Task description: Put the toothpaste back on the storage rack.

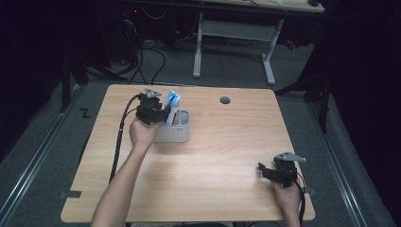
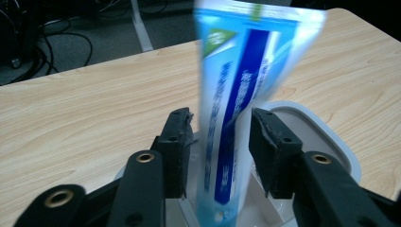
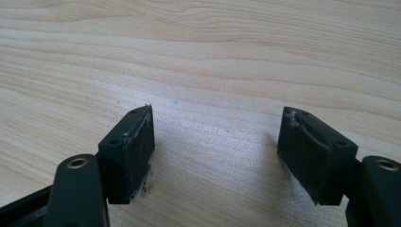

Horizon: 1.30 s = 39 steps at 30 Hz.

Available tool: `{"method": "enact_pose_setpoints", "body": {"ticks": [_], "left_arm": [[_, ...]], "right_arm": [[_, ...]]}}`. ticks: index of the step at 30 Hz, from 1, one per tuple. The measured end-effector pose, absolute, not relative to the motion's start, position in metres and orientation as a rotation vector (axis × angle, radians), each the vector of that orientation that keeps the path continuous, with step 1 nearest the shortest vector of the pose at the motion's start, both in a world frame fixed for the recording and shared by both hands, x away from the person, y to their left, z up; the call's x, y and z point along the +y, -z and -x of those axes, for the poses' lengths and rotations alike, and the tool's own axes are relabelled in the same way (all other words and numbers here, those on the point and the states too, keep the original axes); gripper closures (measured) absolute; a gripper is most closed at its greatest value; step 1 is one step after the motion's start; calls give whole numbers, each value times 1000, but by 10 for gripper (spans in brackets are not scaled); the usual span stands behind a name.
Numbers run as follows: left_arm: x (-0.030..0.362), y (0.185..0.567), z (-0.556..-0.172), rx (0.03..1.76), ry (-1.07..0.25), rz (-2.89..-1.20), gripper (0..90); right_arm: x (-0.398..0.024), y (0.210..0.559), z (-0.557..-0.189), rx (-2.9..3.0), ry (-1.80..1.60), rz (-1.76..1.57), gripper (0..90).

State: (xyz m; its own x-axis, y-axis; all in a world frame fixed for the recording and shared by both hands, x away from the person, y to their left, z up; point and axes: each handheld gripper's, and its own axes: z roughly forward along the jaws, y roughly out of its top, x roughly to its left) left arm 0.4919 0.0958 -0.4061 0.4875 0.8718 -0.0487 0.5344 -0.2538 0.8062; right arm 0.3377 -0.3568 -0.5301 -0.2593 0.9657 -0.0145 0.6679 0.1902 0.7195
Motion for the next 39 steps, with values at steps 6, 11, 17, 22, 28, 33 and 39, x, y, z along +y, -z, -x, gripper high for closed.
{"method": "enact_pose_setpoints", "body": {"ticks": [6, 11, 17, 22, 28, 33, 39], "left_arm": [[99, 401, -487, 1150, -535, -1909, 560], [104, 397, -481, 1136, -539, -1901, 547], [113, 393, -473, 1126, -534, -1876, 535], [124, 390, -467, 1132, -543, -1865, 521], [132, 383, -458, 1129, -556, -1840, 484], [141, 379, -451, 1136, -561, -1818, 470], [151, 378, -444, 1144, -554, -1797, 460]], "right_arm": [[-357, 530, -338, 1999, -836, -1526, 281], [-357, 530, -338, 1999, -836, -1527, 281], [-357, 530, -338, 1999, -836, -1527, 281], [-357, 530, -338, 1996, -835, -1529, 281], [-357, 530, -338, 1996, -834, -1528, 282], [-357, 530, -338, 1996, -834, -1528, 282], [-357, 530, -338, 1996, -834, -1527, 281]]}}
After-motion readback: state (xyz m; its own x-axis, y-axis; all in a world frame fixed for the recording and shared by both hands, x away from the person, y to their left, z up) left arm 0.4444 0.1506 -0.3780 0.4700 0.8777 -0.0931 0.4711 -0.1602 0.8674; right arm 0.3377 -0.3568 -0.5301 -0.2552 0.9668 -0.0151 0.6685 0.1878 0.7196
